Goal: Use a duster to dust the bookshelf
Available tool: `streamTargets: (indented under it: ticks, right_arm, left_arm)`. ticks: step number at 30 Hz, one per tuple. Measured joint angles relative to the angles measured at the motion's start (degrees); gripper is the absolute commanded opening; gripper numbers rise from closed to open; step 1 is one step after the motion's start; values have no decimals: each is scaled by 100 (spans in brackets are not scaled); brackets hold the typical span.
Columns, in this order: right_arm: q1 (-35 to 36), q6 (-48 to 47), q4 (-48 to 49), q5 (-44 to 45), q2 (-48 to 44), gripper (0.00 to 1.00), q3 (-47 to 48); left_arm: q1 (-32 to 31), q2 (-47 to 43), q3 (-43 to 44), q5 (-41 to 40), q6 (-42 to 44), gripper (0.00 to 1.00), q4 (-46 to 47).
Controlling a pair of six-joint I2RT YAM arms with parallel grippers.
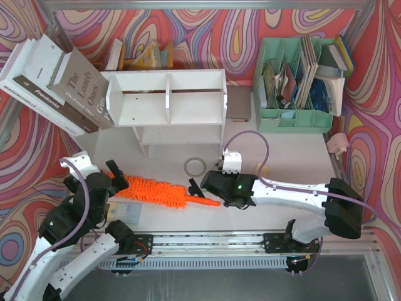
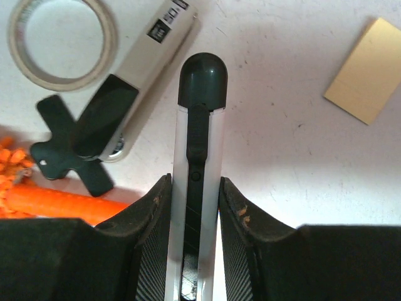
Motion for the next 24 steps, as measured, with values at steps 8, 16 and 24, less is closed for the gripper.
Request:
streamTargets:
  ticks: [8, 16, 24]
  right_arm:
    - [-186, 315, 22, -140, -13, 16, -516]
    - [-378, 382, 258, -444, 37, 16, -787]
    - [-599, 380, 551, -765, 341, 26, -874]
  left_arm:
    - [0, 35, 0, -2, 0, 96, -2]
    - [0, 39, 0, -7, -2, 96, -2]
    - [0, 162, 0, -44, -7, 96, -4]
